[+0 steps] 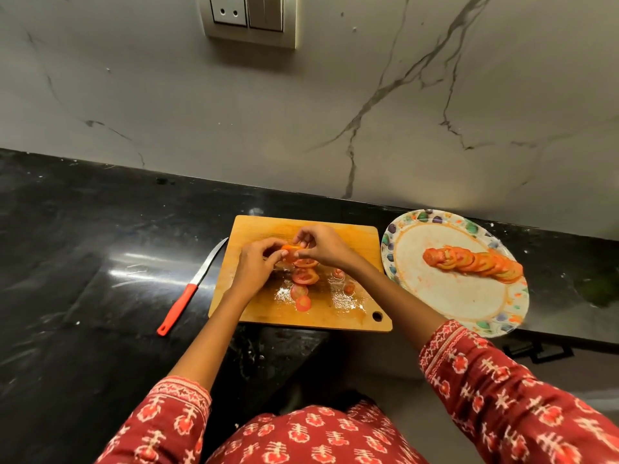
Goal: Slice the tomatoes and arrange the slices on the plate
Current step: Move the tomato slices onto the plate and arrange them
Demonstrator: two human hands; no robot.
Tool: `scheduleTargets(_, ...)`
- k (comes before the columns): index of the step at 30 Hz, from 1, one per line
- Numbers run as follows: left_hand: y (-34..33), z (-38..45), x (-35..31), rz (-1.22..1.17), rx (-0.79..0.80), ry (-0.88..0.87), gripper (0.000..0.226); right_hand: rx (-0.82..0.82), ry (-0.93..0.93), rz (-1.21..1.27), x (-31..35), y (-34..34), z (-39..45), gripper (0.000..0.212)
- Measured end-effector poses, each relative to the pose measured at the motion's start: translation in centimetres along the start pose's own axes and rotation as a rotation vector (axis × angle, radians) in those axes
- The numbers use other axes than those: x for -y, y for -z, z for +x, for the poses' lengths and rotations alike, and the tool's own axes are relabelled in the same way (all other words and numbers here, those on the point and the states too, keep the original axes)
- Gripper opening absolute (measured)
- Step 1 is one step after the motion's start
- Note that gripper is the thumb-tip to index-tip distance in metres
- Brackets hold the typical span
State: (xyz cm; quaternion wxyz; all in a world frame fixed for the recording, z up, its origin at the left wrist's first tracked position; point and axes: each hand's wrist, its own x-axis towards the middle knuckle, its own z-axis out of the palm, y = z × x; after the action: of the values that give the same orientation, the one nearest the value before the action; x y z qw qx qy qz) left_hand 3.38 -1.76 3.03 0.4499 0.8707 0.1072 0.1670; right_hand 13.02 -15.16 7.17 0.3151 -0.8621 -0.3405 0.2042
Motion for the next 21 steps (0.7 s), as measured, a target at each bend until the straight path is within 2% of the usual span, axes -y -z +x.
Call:
scheduleTargets(4,0.1,-0.1,-0.2,-0.023,-0.025,0.009,0.013,-0.014,0.020,-0.004,0.2,0.2,-0.1,0.013)
scheduleTargets(10,-0.1,-0.2,0.0,-0.046,0.082,0.083,0.007,0.051,-0.022,-0.032,0.1,0.4,-0.6,0.010)
scheduleTargets(17,-0.3,-0.4,1.0,0.025,0.147,0.157,0.020,-0.153,-0.119,0.051,-1.3,2.0,-1.2,0.012)
scheduleTargets(21,-0.8,-0.1,1.0,0.133,0.112,0.155,0.024,-0.216,-0.133,0.072,-2.6,3.1,-1.9,0.016)
